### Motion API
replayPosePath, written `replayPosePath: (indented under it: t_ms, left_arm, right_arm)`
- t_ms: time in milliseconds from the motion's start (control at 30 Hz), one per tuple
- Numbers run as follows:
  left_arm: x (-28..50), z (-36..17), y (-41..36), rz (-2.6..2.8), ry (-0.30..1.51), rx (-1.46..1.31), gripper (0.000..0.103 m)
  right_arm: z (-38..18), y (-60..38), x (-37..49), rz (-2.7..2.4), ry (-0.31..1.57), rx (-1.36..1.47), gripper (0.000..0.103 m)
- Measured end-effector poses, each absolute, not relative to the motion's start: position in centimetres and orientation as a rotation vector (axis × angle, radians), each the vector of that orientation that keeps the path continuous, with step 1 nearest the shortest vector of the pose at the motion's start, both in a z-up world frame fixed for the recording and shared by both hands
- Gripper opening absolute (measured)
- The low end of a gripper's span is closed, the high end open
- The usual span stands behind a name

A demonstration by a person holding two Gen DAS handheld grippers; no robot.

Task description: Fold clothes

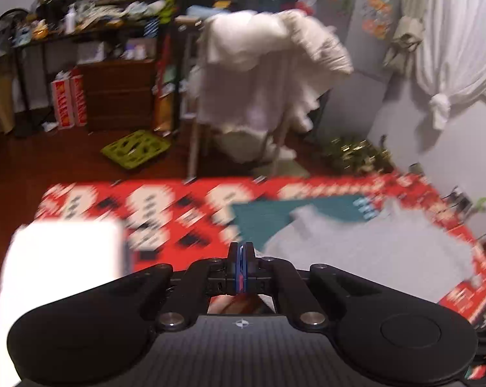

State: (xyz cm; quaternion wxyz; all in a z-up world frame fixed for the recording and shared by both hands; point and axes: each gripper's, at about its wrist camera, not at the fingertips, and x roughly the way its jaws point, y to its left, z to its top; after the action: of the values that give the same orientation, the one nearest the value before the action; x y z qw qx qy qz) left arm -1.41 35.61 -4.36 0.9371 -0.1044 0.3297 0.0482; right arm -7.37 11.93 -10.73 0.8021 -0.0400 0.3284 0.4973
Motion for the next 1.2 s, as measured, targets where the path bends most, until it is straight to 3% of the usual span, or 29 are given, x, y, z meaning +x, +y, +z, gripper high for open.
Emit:
replayPosePath:
  t_ms: [433, 800, 933, 1067, 1200]
  left_arm:
    - [9.9, -2.4, 23.7, -0.110, 0.669, -0.123, 0.002]
    - [15.8, -6.9, 16.8, -0.174, 0.765, -0.071, 0.003]
    - [16.0, -9.1, 16.0, -0.145, 0.800, -0.107, 0.008]
    - [14.1, -9.9, 16.8, -0.133, 0.804, -0.161, 0.027]
    - [10.2, -9.6, 19.4, -0.128, 0.773, -0.241, 0.035]
  right_arm:
    - [-11.0, 0.7, -1.3, 0.833, 0.731, 0.137, 0.002]
    - [-14.8, -4.2, 2.8, 0.677, 0.821, 0.283, 0.002]
    - [-17.3, -4.4, 4.4, 0.614, 0.909, 0.323, 0.002]
    - [-18.7, -4.3, 5.1, 0.583, 0.955, 0.351, 0.003]
    - [-18.8, -4.7, 4.9, 0.540, 0.948, 0.347, 0.011]
